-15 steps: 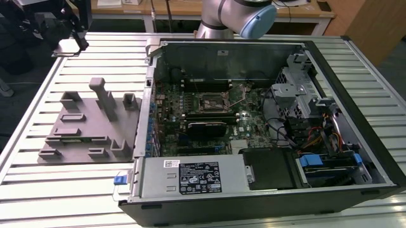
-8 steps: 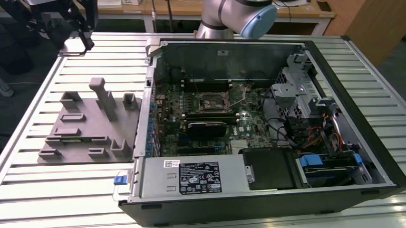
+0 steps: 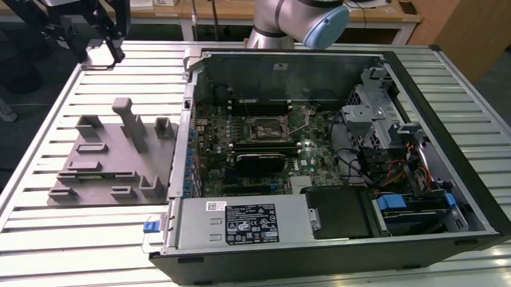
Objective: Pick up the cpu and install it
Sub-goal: 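Pick up the cpu and move it towards the insertion slot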
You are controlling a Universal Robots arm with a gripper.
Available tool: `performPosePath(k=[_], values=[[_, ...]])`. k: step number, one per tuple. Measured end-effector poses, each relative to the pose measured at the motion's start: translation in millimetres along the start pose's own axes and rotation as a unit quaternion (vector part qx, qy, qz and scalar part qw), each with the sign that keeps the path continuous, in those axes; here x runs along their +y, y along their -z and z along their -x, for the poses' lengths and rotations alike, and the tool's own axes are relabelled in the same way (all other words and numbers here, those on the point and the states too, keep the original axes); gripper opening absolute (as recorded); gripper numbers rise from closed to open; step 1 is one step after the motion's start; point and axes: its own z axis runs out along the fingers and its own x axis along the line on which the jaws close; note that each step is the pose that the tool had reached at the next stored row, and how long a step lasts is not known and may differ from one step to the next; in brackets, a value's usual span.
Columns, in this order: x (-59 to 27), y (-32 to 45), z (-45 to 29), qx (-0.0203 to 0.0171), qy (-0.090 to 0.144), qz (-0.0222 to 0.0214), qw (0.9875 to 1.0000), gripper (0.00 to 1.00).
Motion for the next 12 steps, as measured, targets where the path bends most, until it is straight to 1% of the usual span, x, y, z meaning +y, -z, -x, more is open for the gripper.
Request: performPosePath(k=[12], values=[[1.7,-0.5,15.9,0.0000,0.000,0.0000,1.0000,0.54]])
